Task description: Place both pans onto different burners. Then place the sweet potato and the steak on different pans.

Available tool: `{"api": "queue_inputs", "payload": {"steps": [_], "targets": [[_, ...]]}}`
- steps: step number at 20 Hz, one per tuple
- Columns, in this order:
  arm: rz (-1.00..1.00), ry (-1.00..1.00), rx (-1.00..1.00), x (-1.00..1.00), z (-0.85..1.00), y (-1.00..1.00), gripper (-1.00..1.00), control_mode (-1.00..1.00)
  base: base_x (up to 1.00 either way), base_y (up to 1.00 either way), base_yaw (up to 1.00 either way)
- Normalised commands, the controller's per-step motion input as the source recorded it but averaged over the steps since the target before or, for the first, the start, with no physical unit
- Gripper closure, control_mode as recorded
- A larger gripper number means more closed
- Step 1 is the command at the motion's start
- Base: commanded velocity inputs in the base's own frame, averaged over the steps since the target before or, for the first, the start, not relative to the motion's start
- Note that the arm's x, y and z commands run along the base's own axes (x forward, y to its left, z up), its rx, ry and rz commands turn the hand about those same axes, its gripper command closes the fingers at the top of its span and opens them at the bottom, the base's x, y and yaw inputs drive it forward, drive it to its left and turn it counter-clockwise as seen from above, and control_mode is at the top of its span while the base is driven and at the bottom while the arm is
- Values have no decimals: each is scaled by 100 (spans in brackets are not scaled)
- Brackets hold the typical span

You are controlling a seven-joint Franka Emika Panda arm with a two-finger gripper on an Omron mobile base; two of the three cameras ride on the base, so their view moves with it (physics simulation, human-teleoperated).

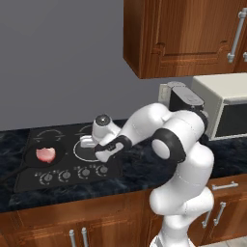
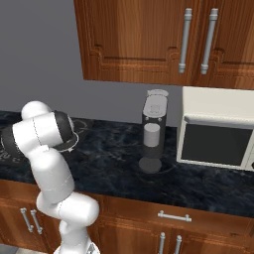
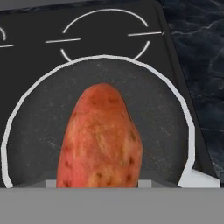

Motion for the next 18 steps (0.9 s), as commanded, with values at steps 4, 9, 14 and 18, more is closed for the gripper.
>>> {"api": "queue_inputs", "payload": {"steps": [4, 9, 14, 18], "targets": [[0, 6, 0, 29, -34, 14, 100, -100, 0, 0, 0], [0, 6, 0, 31, -37, 6, 100, -100, 0, 0, 0], [0, 4, 0, 32, -18, 2, 100, -100, 0, 0, 0], [0, 4, 0, 34, -16, 1, 100, -100, 0, 0, 0]]}}
